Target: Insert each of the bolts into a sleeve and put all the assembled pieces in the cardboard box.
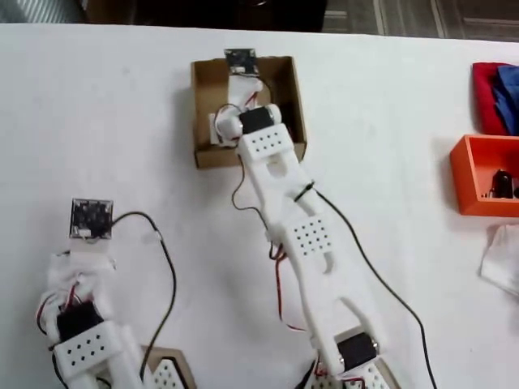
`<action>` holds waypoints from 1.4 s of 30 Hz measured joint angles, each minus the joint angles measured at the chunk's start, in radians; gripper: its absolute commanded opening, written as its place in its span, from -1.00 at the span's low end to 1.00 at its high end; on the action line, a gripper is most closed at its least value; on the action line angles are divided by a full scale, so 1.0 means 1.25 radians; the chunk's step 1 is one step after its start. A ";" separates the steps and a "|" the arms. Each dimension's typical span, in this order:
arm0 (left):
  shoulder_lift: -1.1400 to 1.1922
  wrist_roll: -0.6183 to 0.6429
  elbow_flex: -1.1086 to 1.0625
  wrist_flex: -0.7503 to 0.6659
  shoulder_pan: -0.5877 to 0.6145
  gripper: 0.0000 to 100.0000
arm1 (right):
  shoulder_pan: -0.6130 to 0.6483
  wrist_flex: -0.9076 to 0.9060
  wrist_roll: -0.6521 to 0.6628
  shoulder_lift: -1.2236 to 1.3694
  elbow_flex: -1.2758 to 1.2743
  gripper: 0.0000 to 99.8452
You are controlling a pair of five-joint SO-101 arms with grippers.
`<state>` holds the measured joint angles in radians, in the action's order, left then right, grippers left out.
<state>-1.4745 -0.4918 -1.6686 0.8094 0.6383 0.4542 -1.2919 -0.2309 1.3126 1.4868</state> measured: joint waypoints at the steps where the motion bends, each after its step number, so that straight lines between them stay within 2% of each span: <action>1: 0.000 0.000 0.000 0.000 0.000 -0.95 | -0.004 -0.016 0.000 -0.009 0.021 -0.73; 9: 0.000 0.000 0.000 0.000 0.000 -0.95 | -0.093 -0.129 0.000 -0.174 0.110 -0.76; 12: 0.000 0.000 0.000 0.000 0.000 -0.95 | -0.150 -0.212 0.000 -0.236 0.112 -0.84; 17: 0.000 0.000 0.010 0.007 -0.007 -0.95 | -0.205 -0.356 0.023 -0.366 0.112 -0.85; 20: 0.000 0.027 0.085 0.068 -0.056 -0.95 | -0.241 -0.363 0.112 -0.458 0.112 -0.85; 25: 0.000 0.193 0.329 0.216 -0.220 -0.95 | -0.257 -0.363 0.205 -0.673 0.045 -0.85; 28: -0.007 0.215 0.414 0.247 -0.345 -0.95 | -0.257 -0.366 0.216 -0.857 -0.119 -0.84; 32: -0.007 0.222 0.409 0.244 -0.468 -0.95 | -0.218 -0.366 0.216 -1.145 -0.498 -0.84; 37: -0.004 0.226 0.347 0.281 -0.484 -0.95 | -0.194 -0.331 0.216 -1.414 -1.085 -0.84; 42: -0.004 0.230 0.342 0.298 -0.480 -0.95 | -0.250 -0.109 0.216 -1.549 -1.555 -0.84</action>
<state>-1.4791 -0.2048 -1.2405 1.1822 0.0384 0.1412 -1.4285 0.0391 -0.6237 -0.4572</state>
